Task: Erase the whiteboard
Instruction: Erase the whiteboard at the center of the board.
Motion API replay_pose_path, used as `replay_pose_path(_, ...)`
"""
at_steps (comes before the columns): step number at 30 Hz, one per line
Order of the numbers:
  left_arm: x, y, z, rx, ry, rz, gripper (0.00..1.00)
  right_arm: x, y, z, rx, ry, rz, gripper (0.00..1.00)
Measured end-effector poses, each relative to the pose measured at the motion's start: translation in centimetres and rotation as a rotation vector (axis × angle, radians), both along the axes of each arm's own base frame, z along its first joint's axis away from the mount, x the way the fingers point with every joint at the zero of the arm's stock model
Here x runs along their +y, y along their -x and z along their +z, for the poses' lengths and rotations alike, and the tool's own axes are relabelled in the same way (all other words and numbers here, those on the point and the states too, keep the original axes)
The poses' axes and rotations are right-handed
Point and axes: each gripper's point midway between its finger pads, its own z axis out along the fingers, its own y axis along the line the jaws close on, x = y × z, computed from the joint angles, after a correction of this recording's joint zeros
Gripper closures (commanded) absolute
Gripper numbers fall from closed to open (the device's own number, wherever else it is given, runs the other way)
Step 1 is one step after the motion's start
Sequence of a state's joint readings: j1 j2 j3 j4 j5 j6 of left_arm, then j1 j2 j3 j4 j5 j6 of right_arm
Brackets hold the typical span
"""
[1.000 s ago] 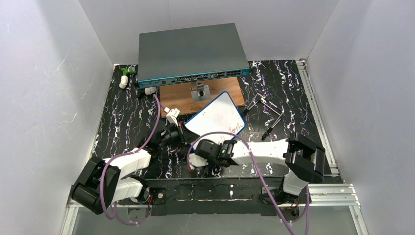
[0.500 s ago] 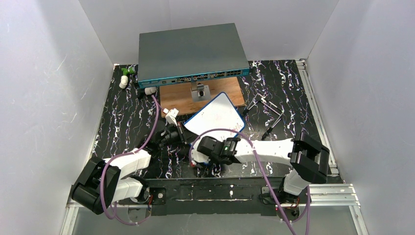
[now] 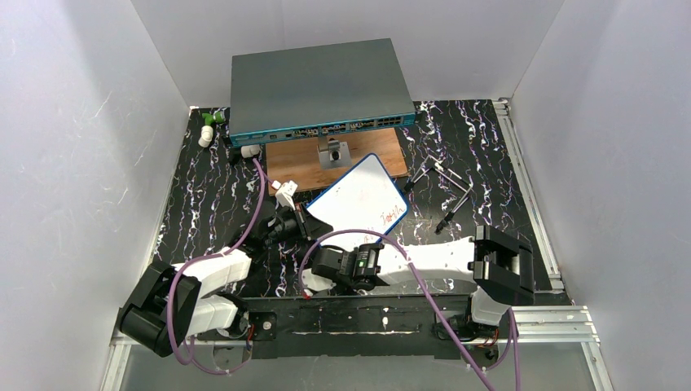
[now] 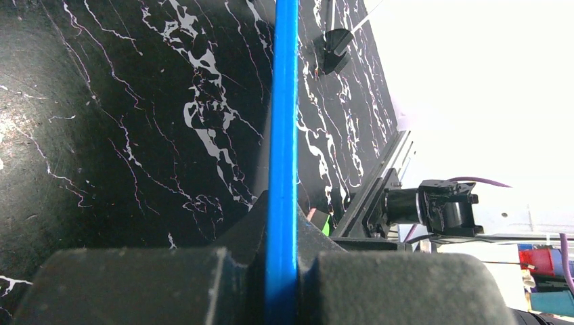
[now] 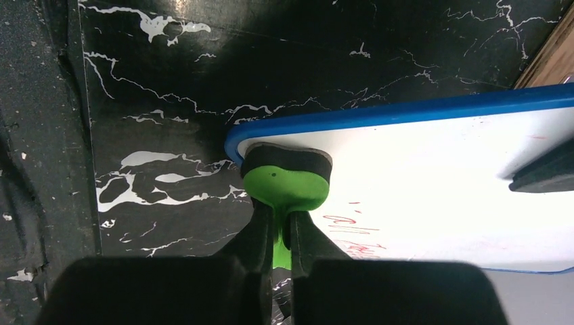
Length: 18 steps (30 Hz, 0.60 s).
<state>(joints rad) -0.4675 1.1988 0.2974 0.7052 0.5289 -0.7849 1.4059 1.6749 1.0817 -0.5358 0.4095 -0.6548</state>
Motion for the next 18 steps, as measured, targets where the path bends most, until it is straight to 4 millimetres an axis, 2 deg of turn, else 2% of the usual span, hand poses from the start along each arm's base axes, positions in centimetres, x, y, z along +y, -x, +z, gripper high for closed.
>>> replay_pose_path(13, 0.1, 0.0, 0.0, -0.006, -0.003, -0.001, 1.0, -1.1, -0.9, -0.7, -0.095, -0.001, 0.001, 0.99)
replay_pose_path(18, 0.3, -0.1, 0.0, 0.001, -0.001, 0.012, 1.0, -1.9, -2.0, -0.7, -0.118, 0.007, -0.03, 0.99)
